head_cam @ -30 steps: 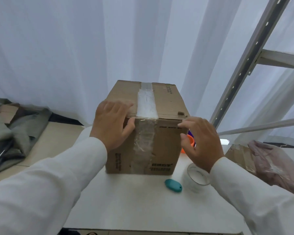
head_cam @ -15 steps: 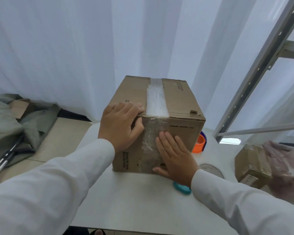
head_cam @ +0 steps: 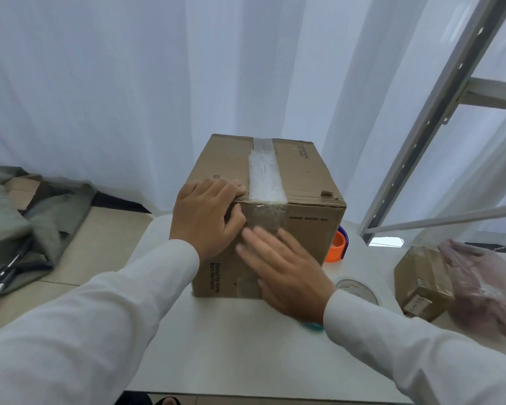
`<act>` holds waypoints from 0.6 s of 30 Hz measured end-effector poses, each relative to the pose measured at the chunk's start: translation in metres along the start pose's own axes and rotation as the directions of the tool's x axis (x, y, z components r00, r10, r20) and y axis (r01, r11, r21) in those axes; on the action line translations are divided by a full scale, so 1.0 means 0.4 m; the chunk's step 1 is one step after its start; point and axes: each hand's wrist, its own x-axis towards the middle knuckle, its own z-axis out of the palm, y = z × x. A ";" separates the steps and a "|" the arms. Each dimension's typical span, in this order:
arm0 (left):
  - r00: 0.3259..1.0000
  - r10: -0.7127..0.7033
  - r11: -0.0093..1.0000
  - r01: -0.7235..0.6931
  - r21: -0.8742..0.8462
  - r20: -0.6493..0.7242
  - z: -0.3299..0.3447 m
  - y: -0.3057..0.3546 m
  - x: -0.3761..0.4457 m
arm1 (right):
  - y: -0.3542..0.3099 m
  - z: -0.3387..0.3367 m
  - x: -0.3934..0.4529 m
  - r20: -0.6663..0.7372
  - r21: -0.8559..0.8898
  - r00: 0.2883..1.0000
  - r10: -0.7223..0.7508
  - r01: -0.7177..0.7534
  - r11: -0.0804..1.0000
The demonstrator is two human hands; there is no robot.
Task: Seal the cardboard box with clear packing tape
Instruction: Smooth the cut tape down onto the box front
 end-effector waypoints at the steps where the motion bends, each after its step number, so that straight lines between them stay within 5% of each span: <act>1: 1.000 -0.001 1.000 0.001 -0.002 0.004 0.000 -0.001 -0.001 | 0.010 0.000 0.012 -0.013 -0.039 0.999 0.041 -0.042 0.998; 6: 1.000 -0.001 1.000 0.002 -0.026 0.025 -0.001 -0.004 -0.001 | 0.009 0.084 -0.004 0.207 -0.194 0.969 0.138 -0.098 0.976; 10: 0.999 -0.007 1.000 0.008 -0.023 0.032 -0.003 -0.004 -0.001 | -0.025 0.100 -0.005 0.270 -0.173 0.936 0.226 -0.183 0.968; 18: 0.998 -0.024 0.999 0.026 -0.033 0.055 -0.015 0.001 -0.007 | -0.070 0.077 -0.050 0.284 -0.159 0.949 0.135 -0.092 0.983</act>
